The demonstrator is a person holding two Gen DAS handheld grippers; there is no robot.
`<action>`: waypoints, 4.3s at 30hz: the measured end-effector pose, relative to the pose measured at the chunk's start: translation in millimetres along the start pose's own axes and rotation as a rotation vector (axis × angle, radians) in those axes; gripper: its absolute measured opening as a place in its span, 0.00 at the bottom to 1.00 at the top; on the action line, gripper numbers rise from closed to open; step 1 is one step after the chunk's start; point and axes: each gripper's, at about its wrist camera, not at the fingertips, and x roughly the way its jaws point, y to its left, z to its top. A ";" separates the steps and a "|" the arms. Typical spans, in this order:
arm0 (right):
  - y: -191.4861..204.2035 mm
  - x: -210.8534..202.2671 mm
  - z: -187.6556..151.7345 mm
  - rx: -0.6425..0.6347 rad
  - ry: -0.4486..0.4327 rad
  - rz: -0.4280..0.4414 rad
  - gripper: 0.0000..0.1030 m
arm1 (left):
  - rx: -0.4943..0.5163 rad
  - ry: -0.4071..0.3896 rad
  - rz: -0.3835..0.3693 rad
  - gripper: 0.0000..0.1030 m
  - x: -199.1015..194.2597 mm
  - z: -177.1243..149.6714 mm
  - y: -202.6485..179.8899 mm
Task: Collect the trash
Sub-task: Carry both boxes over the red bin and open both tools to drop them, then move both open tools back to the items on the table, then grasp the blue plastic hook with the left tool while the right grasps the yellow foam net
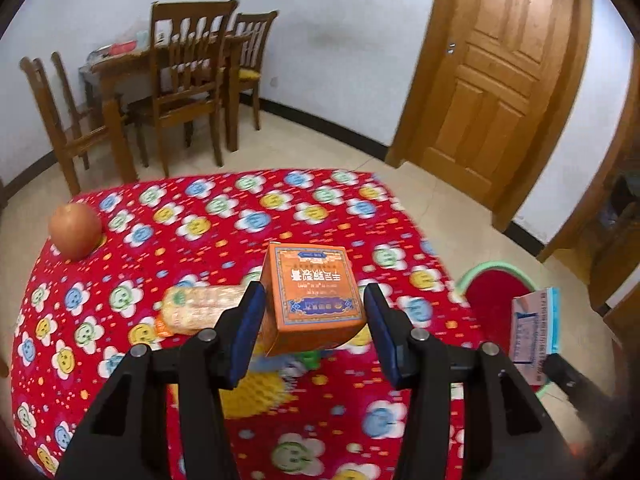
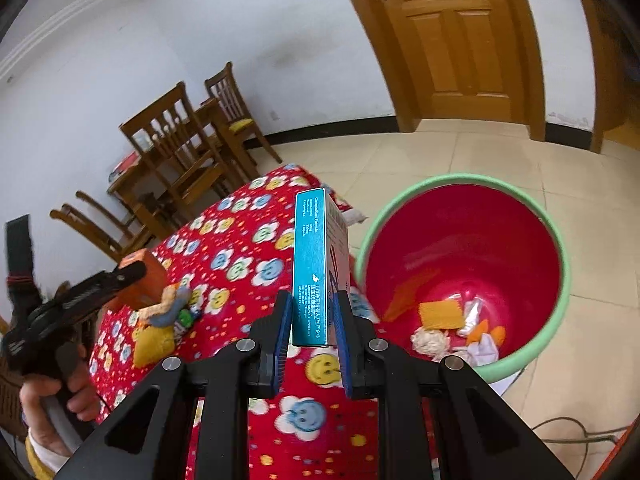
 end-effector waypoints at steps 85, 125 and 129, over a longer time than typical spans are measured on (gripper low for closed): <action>-35.5 -13.7 -11.8 0.103 0.013 -0.058 0.40 | 0.033 0.100 0.028 0.56 29.9 -30.4 15.4; 80.3 23.8 -32.4 -0.104 0.111 0.061 0.40 | -0.179 -0.020 -0.147 0.19 -57.6 -33.7 101.9; 98.4 28.1 -37.3 -0.135 0.127 0.083 0.40 | -0.194 -0.037 -0.119 0.19 -69.6 -37.4 118.1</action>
